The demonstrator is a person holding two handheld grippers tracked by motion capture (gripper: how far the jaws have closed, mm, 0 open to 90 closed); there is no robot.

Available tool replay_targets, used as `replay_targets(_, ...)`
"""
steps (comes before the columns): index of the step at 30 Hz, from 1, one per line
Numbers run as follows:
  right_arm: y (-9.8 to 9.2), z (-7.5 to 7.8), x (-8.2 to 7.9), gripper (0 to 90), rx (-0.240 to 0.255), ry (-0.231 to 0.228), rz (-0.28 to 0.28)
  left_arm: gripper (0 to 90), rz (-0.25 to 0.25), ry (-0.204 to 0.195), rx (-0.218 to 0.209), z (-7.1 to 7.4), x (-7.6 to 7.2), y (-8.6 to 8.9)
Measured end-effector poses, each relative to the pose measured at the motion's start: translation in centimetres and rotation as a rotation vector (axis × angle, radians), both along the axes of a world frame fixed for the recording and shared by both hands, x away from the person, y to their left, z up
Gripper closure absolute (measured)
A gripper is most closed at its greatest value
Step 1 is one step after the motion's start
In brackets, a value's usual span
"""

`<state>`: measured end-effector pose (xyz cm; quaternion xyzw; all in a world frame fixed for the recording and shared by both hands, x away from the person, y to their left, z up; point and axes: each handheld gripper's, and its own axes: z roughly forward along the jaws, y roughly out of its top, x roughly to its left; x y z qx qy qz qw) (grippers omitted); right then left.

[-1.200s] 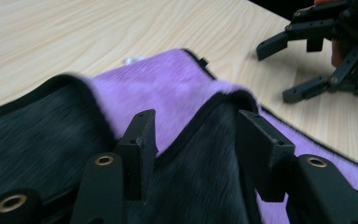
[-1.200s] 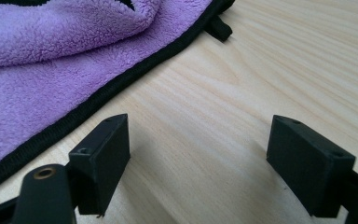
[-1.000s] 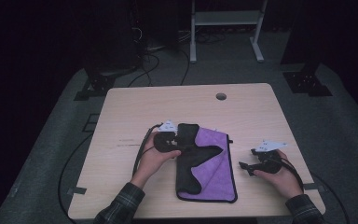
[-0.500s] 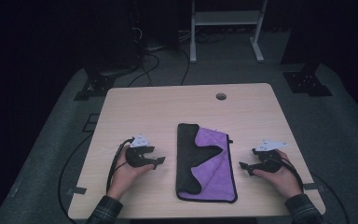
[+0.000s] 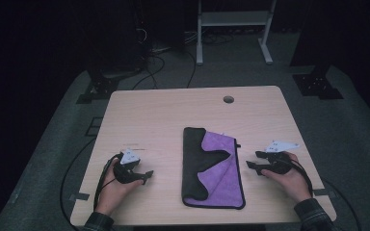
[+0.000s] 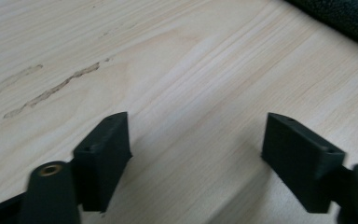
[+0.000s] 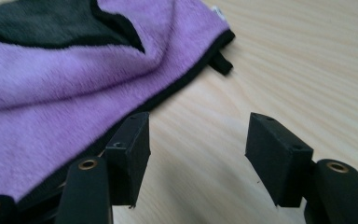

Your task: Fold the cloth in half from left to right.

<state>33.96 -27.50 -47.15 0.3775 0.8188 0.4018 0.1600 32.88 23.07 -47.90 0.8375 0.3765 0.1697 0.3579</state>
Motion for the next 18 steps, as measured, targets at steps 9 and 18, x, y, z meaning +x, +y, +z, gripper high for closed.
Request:
replay_targets(9,1.6,1.1,0.5,40.9,0.034,-0.017,0.044,3.5,0.02,0.006,0.009,-0.4,0.2,0.3)
replay_targets(18,3.5,2.2,1.6,43.4,0.06,-0.028,0.087,0.0,0.026,0.013,0.014,-0.5,0.4,0.3)
